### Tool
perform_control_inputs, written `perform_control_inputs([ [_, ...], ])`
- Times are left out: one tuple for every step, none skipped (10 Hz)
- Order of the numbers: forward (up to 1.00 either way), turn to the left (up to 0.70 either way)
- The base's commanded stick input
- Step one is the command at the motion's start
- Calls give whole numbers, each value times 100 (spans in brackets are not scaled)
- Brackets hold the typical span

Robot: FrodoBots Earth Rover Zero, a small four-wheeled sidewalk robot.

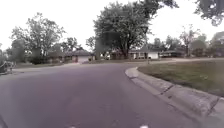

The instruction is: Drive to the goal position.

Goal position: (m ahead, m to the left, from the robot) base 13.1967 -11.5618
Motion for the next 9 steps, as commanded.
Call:
perform_control_inputs([
  [100,0],
  [100,0],
  [100,0],
  [100,0],
  [100,0],
  [100,0],
  [100,0],
  [100,0],
  [100,0],
])
